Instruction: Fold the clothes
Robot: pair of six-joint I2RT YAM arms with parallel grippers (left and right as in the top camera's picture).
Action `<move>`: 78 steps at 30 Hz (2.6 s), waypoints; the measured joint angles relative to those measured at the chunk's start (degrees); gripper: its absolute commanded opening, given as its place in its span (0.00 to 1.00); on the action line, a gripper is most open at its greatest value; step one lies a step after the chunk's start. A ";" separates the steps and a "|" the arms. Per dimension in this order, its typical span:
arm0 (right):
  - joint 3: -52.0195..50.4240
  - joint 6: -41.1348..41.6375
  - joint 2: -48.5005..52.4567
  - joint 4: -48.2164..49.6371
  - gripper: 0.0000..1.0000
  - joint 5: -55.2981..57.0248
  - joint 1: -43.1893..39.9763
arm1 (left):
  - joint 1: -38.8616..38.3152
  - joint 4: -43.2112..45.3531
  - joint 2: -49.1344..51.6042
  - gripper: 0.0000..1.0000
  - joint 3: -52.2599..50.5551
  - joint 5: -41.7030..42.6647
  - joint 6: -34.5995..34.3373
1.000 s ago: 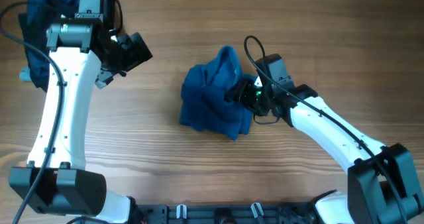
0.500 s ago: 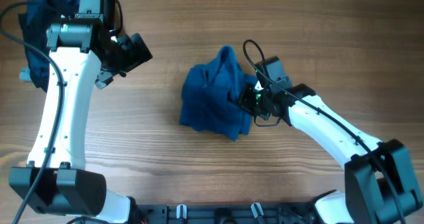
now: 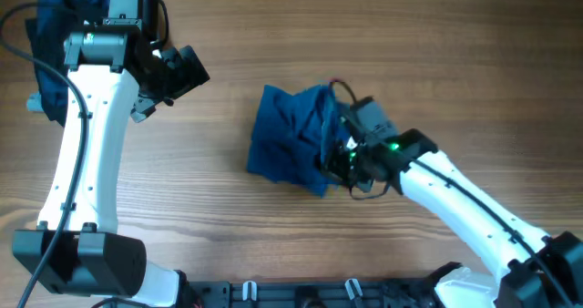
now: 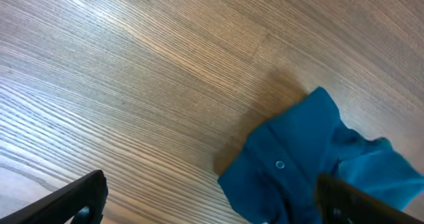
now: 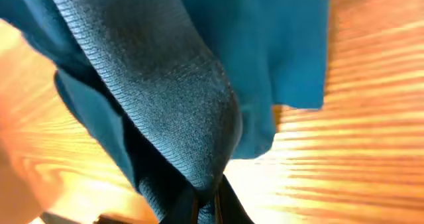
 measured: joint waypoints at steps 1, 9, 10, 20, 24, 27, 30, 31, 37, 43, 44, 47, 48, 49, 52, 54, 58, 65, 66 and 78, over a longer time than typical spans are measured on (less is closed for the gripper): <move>0.00 1.75 0.00 -0.02 0.04 1.51 1.51 | 0.00 -0.02 0.00 1.00 0.00 0.00 0.00; 0.00 6.67 0.00 -0.85 0.55 14.93 4.11 | 0.00 -0.55 -0.02 1.00 0.00 0.00 0.00; 0.02 5.40 0.00 -0.85 0.70 15.80 3.56 | 0.00 -0.70 0.00 1.00 0.00 0.00 0.00; 9.33 -19.89 0.31 9.79 0.64 11.76 -13.27 | 0.00 -0.63 0.00 1.00 0.00 0.00 0.00; 9.38 -33.14 8.96 12.79 0.64 4.76 -13.25 | 0.00 -0.42 0.00 1.00 0.00 0.00 0.00; 9.38 -36.85 15.91 13.18 0.63 2.64 -13.25 | 0.00 -0.85 0.00 1.00 0.00 0.00 0.00; 9.38 -38.58 18.58 13.84 0.28 1.38 -13.25 | 0.00 -0.85 0.00 1.00 0.00 0.00 0.00; 9.38 -39.19 18.58 14.05 0.20 0.61 -13.25 | 0.00 -0.85 0.00 1.00 0.00 0.00 0.00; 9.38 -37.83 18.58 13.49 0.05 1.09 -13.25 | 0.00 -0.85 0.00 1.00 0.00 0.00 0.00; 9.55 -32.44 17.00 9.46 0.05 10.99 -13.25 | 0.00 -0.85 0.00 1.00 0.00 0.00 0.00; 9.60 -31.19 17.00 9.42 0.04 12.31 -13.25 | 0.00 -0.85 0.00 1.00 0.00 0.00 0.00; 9.62 -26.99 17.00 8.59 0.41 16.20 -13.25 | 0.00 -0.85 0.00 1.00 0.00 0.00 0.00; 9.64 -26.29 17.00 8.00 0.41 17.42 -13.25 | 0.00 -0.85 0.00 1.00 0.00 0.00 0.00; 9.66 -25.86 17.00 7.13 0.42 18.86 -13.25 | 0.00 -0.85 0.00 1.00 0.00 0.00 0.00; 11.30 -24.11 16.98 1.40 0.49 23.67 -13.22 | 0.00 -0.85 0.00 1.00 0.00 0.00 0.00; 14.86 -23.78 16.87 -4.98 0.50 25.57 -13.25 | 0.00 -0.79 0.00 1.00 0.00 0.00 0.00; 24.28 -23.76 16.09 -16.57 0.52 22.12 -13.25 | 0.00 -0.87 0.00 1.00 0.00 0.00 0.00; 23.17 -25.70 13.92 -21.79 0.50 6.58 -10.91 | 0.00 -0.81 0.00 1.00 0.00 0.00 0.00; 20.92 -24.44 13.90 -21.14 0.50 5.29 -9.03 | 0.00 -0.66 0.00 1.00 0.00 0.00 0.00; 10.84 1.92 13.88 -15.96 0.52 6.23 -4.26 | 0.00 -0.83 0.00 1.00 0.00 0.00 0.00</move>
